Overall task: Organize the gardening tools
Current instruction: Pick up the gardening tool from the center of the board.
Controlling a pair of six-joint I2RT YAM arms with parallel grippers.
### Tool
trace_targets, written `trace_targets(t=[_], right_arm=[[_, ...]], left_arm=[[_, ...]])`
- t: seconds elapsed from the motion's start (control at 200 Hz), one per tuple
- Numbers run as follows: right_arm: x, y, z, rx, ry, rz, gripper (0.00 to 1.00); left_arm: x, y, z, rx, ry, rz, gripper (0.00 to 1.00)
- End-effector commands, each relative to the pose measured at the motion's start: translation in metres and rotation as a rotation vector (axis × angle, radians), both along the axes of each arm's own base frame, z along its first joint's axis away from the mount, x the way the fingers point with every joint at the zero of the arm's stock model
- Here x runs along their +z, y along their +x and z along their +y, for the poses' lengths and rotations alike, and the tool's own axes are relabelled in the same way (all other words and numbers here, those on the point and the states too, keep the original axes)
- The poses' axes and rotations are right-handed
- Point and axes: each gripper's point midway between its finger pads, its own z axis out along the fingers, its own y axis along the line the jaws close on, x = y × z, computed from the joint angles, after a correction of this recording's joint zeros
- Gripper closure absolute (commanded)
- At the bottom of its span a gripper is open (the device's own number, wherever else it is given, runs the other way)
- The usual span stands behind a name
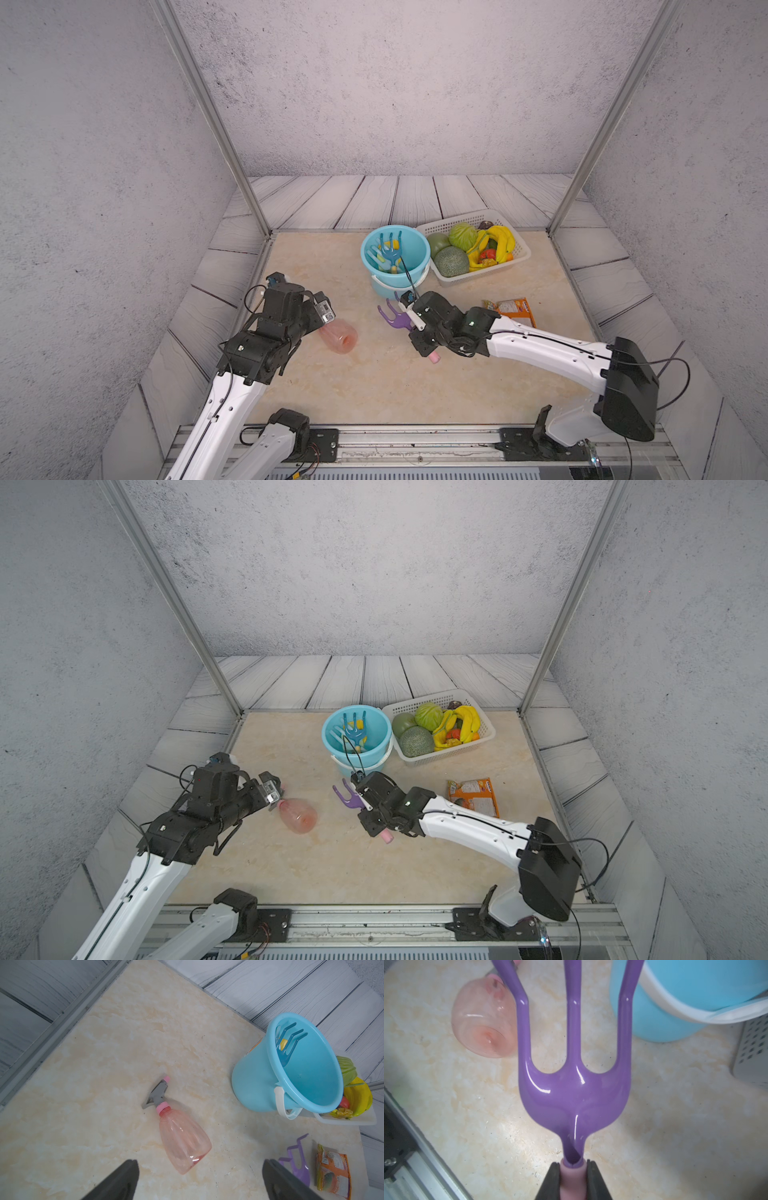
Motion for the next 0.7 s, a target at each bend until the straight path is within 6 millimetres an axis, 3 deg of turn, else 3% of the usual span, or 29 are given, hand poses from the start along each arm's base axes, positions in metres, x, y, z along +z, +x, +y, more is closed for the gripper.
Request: trace_targets(t=[0.0,0.16,0.35,0.55,0.696], right_arm=[[0.038,0.004,-0.013,-0.030,0.054,-0.098,0.87],[0.098,0.029,-0.015,-0.072,0.170,-0.209,0.87],[0.149,0.089,-0.003,-0.119,0.250,-0.271,0.87],[0.156,0.169,0.015,-0.188,0.323,-0.294,0.87],[0.152,0.215,0.029,-0.212,0.354,-0.311,0.87]], left_arm=[[-0.001,-0.002,-0.010,-0.071,-0.015,0.022,0.01],[-0.013,0.001,-0.031,-0.165,-0.065,0.067,0.02],[-0.029,0.002,-0.040,-0.196,-0.089,0.105,0.02],[-0.040,0.003,-0.040,-0.190,-0.076,0.138,0.02],[-0.042,0.006,-0.038,-0.182,-0.063,0.153,0.02]])
